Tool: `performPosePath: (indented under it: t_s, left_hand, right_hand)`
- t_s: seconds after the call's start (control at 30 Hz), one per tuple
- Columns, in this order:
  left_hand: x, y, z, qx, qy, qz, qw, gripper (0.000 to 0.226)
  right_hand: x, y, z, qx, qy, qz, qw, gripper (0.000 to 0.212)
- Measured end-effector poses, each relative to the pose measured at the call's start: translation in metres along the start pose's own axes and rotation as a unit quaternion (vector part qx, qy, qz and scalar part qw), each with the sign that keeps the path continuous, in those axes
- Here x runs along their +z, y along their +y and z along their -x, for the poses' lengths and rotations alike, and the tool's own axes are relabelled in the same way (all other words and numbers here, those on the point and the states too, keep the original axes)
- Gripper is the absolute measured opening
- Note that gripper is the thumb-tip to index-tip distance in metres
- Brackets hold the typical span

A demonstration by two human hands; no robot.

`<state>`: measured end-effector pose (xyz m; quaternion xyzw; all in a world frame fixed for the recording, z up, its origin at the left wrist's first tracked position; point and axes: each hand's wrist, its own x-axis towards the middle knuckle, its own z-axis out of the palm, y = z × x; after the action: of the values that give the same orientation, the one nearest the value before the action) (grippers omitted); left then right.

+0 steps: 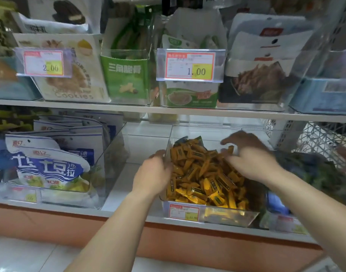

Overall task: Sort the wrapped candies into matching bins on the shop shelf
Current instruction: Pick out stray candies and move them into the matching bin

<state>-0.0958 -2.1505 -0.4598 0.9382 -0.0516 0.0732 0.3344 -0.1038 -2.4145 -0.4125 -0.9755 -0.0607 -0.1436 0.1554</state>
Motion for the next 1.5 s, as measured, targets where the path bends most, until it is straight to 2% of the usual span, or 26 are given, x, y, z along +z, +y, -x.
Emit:
performPosePath:
  t_s: [0.07,0.2,0.27,0.4,0.5,0.6,0.67,0.73,0.77,0.83,0.87,0.93,1.1,1.17,1.2,1.23,1.3,1.33,1.43,1.5]
  left_hand:
    - [0.004,-0.003,-0.001,0.001,-0.002,0.023,1.000,0.044]
    - [0.009,-0.009,-0.002,0.008,0.010,0.037,0.999,0.042]
    - [0.010,-0.011,-0.003,0.011,0.006,0.049,0.999,0.042]
    - [0.009,-0.012,-0.002,0.011,0.004,0.069,0.998,0.042]
    - [0.009,-0.010,-0.002,0.008,0.003,0.075,0.997,0.043]
    - [0.010,-0.009,-0.003,0.007,0.000,0.082,0.997,0.044]
    - [0.010,-0.008,-0.003,0.005,0.000,0.086,0.996,0.043]
    - [0.011,-0.008,-0.003,0.002,0.000,0.092,0.996,0.042]
    - [0.011,-0.007,-0.004,0.000,0.001,0.094,0.996,0.042]
    - [0.010,-0.006,-0.003,-0.001,0.002,0.095,0.995,0.042]
    - [0.011,-0.006,-0.003,-0.001,0.003,0.095,0.995,0.043]
    - [0.011,-0.006,-0.003,-0.003,0.005,0.094,0.996,0.042]
    - [0.012,-0.009,-0.005,-0.006,-0.002,0.086,0.996,0.041]
    - [0.011,-0.009,-0.004,-0.002,-0.005,0.092,0.996,0.041]
    - [0.011,-0.009,-0.004,-0.001,-0.004,0.093,0.996,0.040]
    - [0.011,-0.009,-0.004,0.000,-0.002,0.093,0.996,0.040]
    - [0.012,-0.009,-0.005,-0.001,-0.001,0.092,0.996,0.040]
    - [0.012,-0.009,-0.005,-0.001,-0.001,0.092,0.996,0.040]
    - [0.012,-0.008,-0.005,-0.001,-0.002,0.094,0.996,0.039]
    - [0.012,-0.008,-0.005,0.001,0.000,0.093,0.996,0.038]
  right_hand:
    - [0.025,-0.024,-0.026,0.006,-0.095,-0.102,0.990,0.037]
    - [0.074,-0.050,-0.064,-0.036,-0.178,-0.118,0.976,0.054]
    - [0.089,-0.051,-0.069,-0.050,-0.218,-0.071,0.972,0.054]
    - [0.085,-0.039,-0.051,-0.069,-0.235,0.028,0.969,0.061]
    - [0.063,-0.019,-0.035,-0.057,-0.259,0.101,0.959,0.075]
    - [0.037,-0.009,-0.032,-0.026,-0.324,0.154,0.933,0.091]
    - [0.030,-0.014,-0.042,-0.016,-0.286,0.181,0.941,0.094]
    - [0.040,-0.023,-0.058,-0.053,-0.184,0.150,0.970,0.071]
    - [0.049,-0.030,-0.065,-0.081,-0.163,0.105,0.978,0.057]
    - [0.067,-0.045,-0.071,-0.109,-0.218,-0.005,0.970,0.050]
    - [0.076,-0.049,-0.071,-0.116,-0.266,-0.019,0.957,0.049]
    - [0.087,-0.054,-0.064,-0.136,-0.334,0.034,0.932,0.050]
    - [0.061,-0.030,-0.043,-0.107,-0.355,0.045,0.928,0.065]
    - [0.041,-0.017,-0.046,-0.067,-0.368,-0.004,0.927,0.067]
    - [0.034,-0.012,-0.051,-0.047,-0.348,-0.029,0.936,0.061]
    - [0.032,-0.008,-0.059,-0.044,-0.300,-0.043,0.952,0.046]
    - [0.040,0.000,-0.084,-0.047,-0.172,-0.033,0.983,0.018]
    - [0.048,0.001,-0.095,-0.023,-0.142,-0.041,0.989,0.020]
    - [0.083,0.001,-0.119,0.083,-0.183,-0.050,0.978,0.044]
    - [0.102,-0.002,-0.121,0.114,-0.184,-0.063,0.974,0.047]
